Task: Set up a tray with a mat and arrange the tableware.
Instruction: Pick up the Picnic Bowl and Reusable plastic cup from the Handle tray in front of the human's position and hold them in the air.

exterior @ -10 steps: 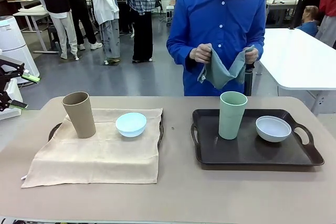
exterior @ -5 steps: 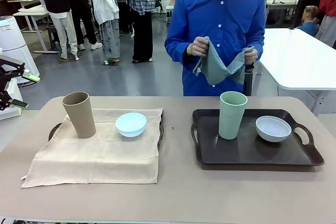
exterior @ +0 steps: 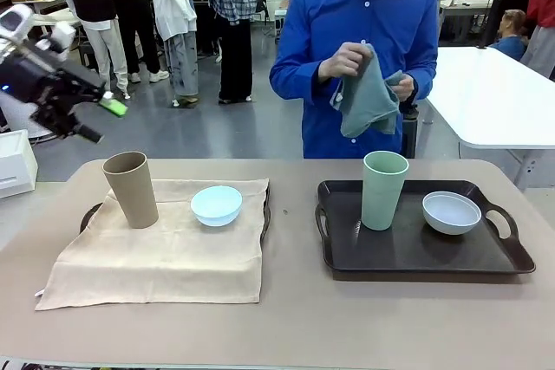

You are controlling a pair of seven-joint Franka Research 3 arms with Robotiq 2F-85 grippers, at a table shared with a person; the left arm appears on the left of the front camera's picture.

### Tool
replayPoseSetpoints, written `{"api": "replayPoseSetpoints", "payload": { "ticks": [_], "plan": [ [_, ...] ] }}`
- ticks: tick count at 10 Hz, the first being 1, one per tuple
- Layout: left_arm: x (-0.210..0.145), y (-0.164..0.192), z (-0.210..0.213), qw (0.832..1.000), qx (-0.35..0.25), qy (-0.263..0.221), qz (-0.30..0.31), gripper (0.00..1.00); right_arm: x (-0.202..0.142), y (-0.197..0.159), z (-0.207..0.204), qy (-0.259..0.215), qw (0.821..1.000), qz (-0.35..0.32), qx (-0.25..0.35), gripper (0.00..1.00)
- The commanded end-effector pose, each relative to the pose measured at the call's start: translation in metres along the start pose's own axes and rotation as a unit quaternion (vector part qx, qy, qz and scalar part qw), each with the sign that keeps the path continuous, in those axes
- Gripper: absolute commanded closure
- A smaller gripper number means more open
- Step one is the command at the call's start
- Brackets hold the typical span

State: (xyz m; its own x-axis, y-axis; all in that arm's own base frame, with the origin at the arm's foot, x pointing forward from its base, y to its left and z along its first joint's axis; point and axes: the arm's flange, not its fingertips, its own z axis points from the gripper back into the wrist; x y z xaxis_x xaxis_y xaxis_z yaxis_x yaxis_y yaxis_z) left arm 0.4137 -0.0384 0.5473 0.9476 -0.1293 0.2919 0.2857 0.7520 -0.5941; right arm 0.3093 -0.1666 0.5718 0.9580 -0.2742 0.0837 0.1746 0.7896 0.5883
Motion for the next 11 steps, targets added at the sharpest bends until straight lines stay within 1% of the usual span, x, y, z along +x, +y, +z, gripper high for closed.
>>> {"api": "replayPoseSetpoints", "payload": {
  "ticks": [1, 2, 3, 5, 6, 7, 8, 11],
  "plan": [
    [0.024, -0.023, -0.029, 0.991, 0.027, 0.04, -0.122, 0.0, 0.008, 0.023, -0.04, 0.015, 0.998, 0.004, -0.065, 0.04],
    [0.03, -0.056, -0.053, 0.979, 0.039, 0.068, -0.189, 0.0, 0.014, 0.036, -0.067, 0.018, 0.995, 0.007, -0.098, 0.04],
    [0.031, -0.085, -0.074, 0.964, 0.064, 0.08, -0.247, 0.0, 0.016, 0.044, -0.088, 0.023, 0.991, 0.006, -0.131, 0.04],
    [0.026, -0.135, -0.111, 0.937, 0.061, 0.135, -0.316, 0.0, 0.019, 0.053, -0.117, 0.024, 0.985, 0.009, -0.168, 0.04],
    [0.019, -0.152, -0.114, 0.932, 0.051, 0.134, -0.333, 0.0, 0.02, 0.054, -0.118, 0.01, 0.986, 0.016, -0.167, 0.04],
    [0.02, -0.131, -0.107, 0.949, 0.056, 0.129, -0.281, 0.0, 0.015, 0.046, -0.104, -0.001, 0.988, 0.016, -0.156, 0.04],
    [0.02, -0.131, -0.107, 0.949, 0.056, 0.129, -0.281, 0.0, 0.019, 0.057, -0.119, 0.024, 0.987, 0.022, -0.156, 0.04],
    [0.02, -0.131, -0.107, 0.949, 0.056, 0.129, -0.281, 0.0, 0.019, 0.057, -0.119, 0.024, 0.987, 0.022, -0.156, 0.04]
  ]
}}
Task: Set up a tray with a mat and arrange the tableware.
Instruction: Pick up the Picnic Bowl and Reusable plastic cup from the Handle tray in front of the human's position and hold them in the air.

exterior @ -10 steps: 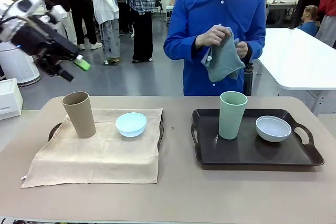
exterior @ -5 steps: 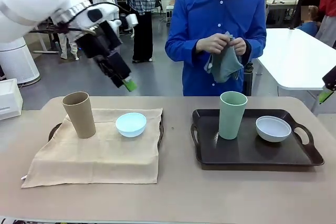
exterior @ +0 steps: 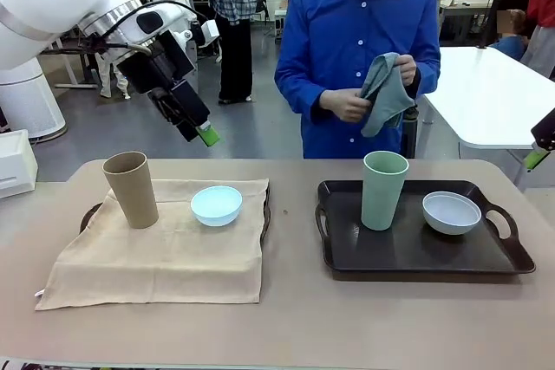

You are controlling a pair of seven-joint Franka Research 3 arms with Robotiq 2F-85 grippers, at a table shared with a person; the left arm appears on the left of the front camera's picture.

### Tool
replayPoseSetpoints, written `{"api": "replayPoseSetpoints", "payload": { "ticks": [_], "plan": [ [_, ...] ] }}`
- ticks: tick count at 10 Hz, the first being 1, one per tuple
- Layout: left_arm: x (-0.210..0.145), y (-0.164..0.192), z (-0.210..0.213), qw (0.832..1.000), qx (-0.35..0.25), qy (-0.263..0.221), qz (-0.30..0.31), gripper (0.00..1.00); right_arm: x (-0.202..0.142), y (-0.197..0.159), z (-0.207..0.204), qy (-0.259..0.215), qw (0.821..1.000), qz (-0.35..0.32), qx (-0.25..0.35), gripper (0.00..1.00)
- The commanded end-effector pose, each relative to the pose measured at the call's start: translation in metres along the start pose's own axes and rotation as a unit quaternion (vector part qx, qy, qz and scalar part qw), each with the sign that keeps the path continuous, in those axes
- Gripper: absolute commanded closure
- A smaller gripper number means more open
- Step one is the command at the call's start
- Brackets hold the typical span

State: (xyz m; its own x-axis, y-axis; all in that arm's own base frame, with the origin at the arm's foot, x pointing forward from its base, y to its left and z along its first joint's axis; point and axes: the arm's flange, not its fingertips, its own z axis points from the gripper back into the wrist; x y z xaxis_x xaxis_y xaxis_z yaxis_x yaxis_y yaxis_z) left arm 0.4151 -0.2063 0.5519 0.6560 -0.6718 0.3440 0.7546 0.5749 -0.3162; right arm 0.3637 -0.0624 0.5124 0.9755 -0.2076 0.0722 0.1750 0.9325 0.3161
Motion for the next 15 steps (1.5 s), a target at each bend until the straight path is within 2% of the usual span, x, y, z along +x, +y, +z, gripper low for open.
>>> {"api": "replayPoseSetpoints", "payload": {
  "ticks": [1, 2, 3, 4, 5, 6, 7, 8, 10, 12, 13, 14, 15],
  "plan": [
    [0.001, -0.002, -0.001, 1.0, 0.0, 0.001, -0.002, 0.0, 0.0, -0.002, 0.001, -0.001, 1.0, -0.002, 0.0, 0.04],
    [0.021, 0.003, -0.016, 0.998, 0.009, 0.004, -0.065, 0.0, 0.014, 0.006, -0.001, -0.005, 1.0, 0.008, -0.013, 0.04],
    [0.06, 0.008, -0.036, 0.99, 0.018, 0.004, -0.139, 0.0, 0.033, 0.024, -0.014, 0.01, 0.999, 0.027, -0.041, 0.04],
    [0.097, 0.01, -0.053, 0.992, 0.008, -0.006, -0.129, 0.0, 0.052, 0.038, -0.031, 0.022, 0.997, 0.046, -0.066, 0.04],
    [0.127, 0.011, -0.075, 0.988, 0.057, 0.009, -0.147, 0.0, 0.067, 0.045, -0.048, 0.039, 0.994, 0.052, -0.083, 0.04],
    [0.145, 0.012, -0.091, 0.981, 0.059, 0.011, -0.184, 0.0, 0.073, 0.049, -0.06, 0.05, 0.993, 0.061, -0.088, 0.04],
    [0.16, 0.011, -0.106, 0.967, 0.041, 0.006, -0.25, 0.0, 0.077, 0.052, -0.071, 0.058, 0.992, 0.062, -0.091, 0.04],
    [0.176, 0.011, -0.125, 0.944, 0.014, 0.01, -0.329, 0.0, 0.083, 0.055, -0.081, 0.062, 0.992, 0.06, -0.094, 0.04],
    [0.191, -0.002, -0.158, 0.91, -0.083, 0.033, -0.404, 0.0, 0.092, 0.062, -0.1, 0.063, 0.992, 0.066, -0.089, 0.04],
    [0.183, -0.012, -0.177, 0.883, -0.155, 0.016, -0.442, 0.0, 0.098, 0.065, -0.112, 0.059, 0.993, 0.067, -0.08, 0.04],
    [0.181, -0.018, -0.19, 0.881, -0.175, -0.019, -0.439, 0.0, 0.1, 0.067, -0.117, 0.06, 0.993, 0.068, -0.072, 0.04],
    [0.172, -0.018, -0.201, 0.88, -0.169, -0.053, -0.442, 0.0, 0.104, 0.068, -0.12, 0.057, 0.994, 0.069, -0.065, 0.04],
    [0.166, -0.02, -0.206, 0.897, -0.122, -0.072, -0.419, 0.0, 0.105, 0.069, -0.122, 0.046, 0.995, 0.071, -0.054, 0.04]
  ]
}}
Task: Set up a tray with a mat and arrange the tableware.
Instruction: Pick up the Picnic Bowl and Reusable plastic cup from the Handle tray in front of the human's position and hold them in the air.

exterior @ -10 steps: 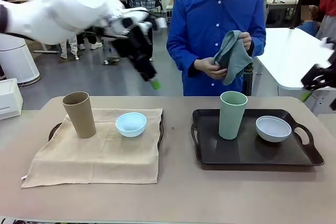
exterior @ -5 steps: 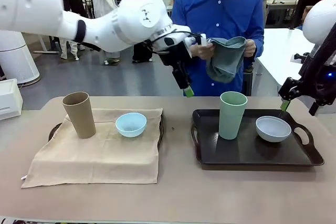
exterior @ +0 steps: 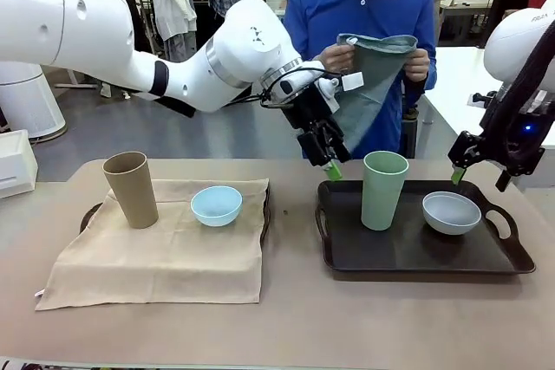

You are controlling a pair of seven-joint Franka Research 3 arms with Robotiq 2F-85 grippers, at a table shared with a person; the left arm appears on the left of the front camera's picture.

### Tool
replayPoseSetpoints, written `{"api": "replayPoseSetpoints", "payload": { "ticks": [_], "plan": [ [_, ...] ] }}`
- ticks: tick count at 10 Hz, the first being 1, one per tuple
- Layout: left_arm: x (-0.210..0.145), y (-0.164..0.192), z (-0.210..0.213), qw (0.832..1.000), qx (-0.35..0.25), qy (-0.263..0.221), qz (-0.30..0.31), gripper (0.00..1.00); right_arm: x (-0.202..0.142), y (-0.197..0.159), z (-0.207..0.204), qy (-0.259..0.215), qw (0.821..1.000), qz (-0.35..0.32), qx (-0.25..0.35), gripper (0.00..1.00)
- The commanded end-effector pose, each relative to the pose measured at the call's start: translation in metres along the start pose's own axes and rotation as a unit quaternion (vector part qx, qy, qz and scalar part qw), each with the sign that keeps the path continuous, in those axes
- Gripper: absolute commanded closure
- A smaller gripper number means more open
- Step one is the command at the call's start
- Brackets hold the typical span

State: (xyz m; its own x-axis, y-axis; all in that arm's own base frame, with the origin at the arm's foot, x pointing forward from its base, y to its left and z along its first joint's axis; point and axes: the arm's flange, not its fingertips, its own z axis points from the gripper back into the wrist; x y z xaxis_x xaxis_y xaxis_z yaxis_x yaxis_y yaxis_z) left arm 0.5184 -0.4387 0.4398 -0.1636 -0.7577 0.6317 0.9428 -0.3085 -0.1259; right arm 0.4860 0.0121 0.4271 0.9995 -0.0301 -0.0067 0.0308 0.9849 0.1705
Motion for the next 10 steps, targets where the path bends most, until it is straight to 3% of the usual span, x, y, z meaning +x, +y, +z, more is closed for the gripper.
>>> {"api": "replayPoseSetpoints", "payload": {
  "ticks": [1, 2, 8, 10],
  "plan": [
    [-0.012, -0.026, 0.003, 0.995, 0.093, -0.006, 0.025, 0.0, 0.007, 0.004, 0.0, -0.026, 0.999, -0.003, 0.03, 0.04],
    [0.0, 0.0, 0.0, 1.0, 0.0, 0.0, 0.0, 0.0, 0.0, 0.0, 0.0, 0.0, 1.0, 0.0, 0.0, 0.04],
    [-0.001, -0.004, -0.004, 1.0, 0.004, -0.005, 0.007, 0.0, 0.001, 0.001, -0.001, -0.004, 1.0, -0.002, 0.006, 0.04],
    [-0.027, -0.016, -0.015, 0.996, 0.07, -0.031, -0.035, 0.0, 0.006, -0.013, -0.024, 0.006, 1.0, -0.001, 0.026, 0.04]
  ]
}}
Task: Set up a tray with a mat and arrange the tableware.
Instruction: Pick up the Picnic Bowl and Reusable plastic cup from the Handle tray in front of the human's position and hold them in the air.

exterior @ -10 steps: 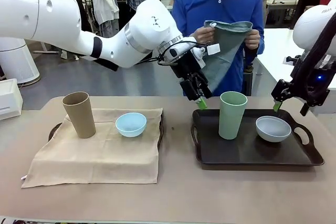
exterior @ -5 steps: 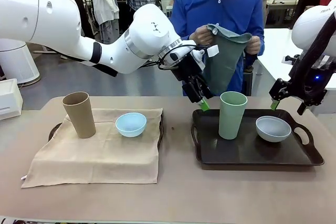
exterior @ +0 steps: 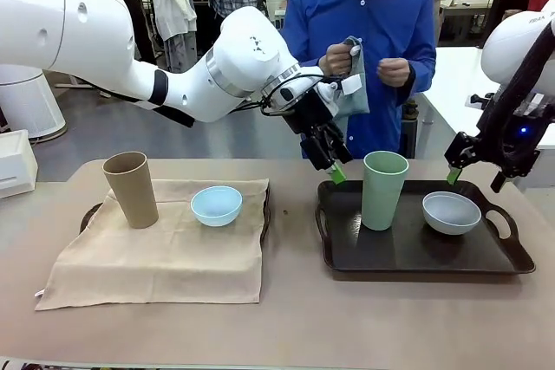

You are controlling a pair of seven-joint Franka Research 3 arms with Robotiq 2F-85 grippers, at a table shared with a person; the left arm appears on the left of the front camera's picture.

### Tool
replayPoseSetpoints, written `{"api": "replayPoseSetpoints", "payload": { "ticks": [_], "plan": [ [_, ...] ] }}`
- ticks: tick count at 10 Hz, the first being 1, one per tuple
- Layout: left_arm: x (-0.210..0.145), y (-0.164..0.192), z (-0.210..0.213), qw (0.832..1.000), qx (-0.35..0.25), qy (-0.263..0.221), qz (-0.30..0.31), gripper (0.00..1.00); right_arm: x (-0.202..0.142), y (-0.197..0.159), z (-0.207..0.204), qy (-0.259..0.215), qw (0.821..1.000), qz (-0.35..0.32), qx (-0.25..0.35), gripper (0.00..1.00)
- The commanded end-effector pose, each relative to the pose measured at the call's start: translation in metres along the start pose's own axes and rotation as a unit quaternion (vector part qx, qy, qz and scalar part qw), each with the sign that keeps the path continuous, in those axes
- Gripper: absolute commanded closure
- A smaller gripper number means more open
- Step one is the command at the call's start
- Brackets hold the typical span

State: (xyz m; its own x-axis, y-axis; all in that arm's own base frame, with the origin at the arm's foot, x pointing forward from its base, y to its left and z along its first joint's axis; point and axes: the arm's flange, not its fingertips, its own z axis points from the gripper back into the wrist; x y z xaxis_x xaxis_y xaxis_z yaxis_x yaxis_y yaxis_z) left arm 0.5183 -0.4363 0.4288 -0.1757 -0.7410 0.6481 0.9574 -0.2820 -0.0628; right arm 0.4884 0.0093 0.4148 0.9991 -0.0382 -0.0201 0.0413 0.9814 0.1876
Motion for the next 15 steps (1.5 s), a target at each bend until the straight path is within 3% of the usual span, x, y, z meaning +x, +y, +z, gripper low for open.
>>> {"api": "replayPoseSetpoints", "payload": {
  "ticks": [1, 3, 7, 10, 15],
  "plan": [
    [-0.028, -0.026, -0.012, 0.996, 0.075, -0.032, -0.021, 0.0, 0.001, -0.015, -0.018, -0.006, 1.0, -0.001, 0.017, 0.04],
    [-0.043, -0.036, -0.025, 0.99, 0.125, -0.063, -0.01, 0.0, -0.004, -0.021, -0.026, -0.009, 1.0, -0.001, 0.014, 0.04],
    [-0.067, -0.034, -0.049, 0.98, 0.147, -0.136, -0.01, 0.0, 0.002, -0.024, -0.045, -0.013, 1.0, 0.012, 0.004, 0.04],
    [-0.074, -0.014, -0.06, 0.979, 0.139, -0.15, -0.002, 0.0, 0.009, -0.026, -0.057, -0.013, 1.0, 0.009, -0.003, 0.04],
    [-0.07, 0.021, -0.076, 0.974, 0.119, -0.179, 0.068, 0.0, 0.015, -0.032, -0.063, -0.036, 0.999, 0.021, 0.002, 0.04]
  ]
}}
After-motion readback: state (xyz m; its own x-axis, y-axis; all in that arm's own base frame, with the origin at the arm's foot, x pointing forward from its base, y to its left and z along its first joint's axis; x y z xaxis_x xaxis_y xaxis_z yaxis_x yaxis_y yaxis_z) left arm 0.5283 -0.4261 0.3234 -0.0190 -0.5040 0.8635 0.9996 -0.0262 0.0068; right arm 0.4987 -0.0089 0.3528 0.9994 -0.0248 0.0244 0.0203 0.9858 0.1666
